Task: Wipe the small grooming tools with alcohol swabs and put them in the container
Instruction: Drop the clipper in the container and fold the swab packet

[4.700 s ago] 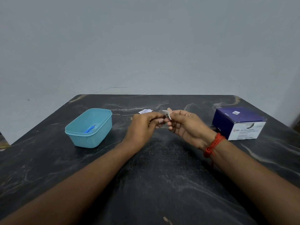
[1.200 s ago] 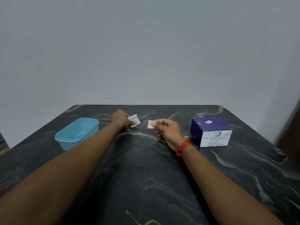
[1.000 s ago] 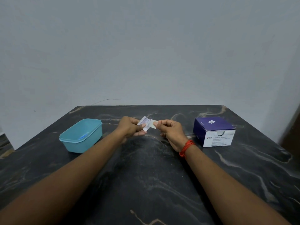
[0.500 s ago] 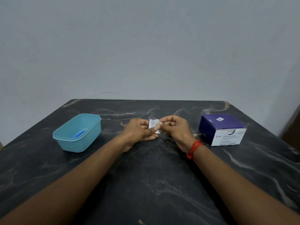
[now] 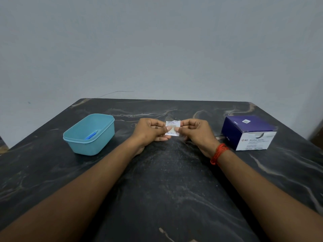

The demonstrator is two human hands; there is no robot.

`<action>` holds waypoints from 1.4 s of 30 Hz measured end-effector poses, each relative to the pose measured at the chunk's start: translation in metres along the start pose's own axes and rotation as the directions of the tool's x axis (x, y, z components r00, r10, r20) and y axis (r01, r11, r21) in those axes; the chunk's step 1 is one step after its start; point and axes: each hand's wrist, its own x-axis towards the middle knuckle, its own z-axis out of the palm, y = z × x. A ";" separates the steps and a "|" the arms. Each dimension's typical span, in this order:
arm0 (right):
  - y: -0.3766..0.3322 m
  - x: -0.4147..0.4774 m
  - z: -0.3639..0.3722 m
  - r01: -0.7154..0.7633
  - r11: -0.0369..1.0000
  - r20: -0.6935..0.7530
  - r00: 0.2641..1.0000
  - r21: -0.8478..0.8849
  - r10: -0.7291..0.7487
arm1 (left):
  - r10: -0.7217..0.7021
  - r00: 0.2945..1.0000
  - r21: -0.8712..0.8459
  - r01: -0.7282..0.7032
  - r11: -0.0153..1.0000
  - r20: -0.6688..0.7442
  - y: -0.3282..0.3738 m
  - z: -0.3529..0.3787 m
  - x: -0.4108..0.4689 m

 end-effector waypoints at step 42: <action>-0.008 -0.007 0.001 0.029 0.996 0.032 0.999 0.090 -0.032 | -0.040 0.997 -0.061 0.044 0.997 0.067 -0.001 -0.007 0.003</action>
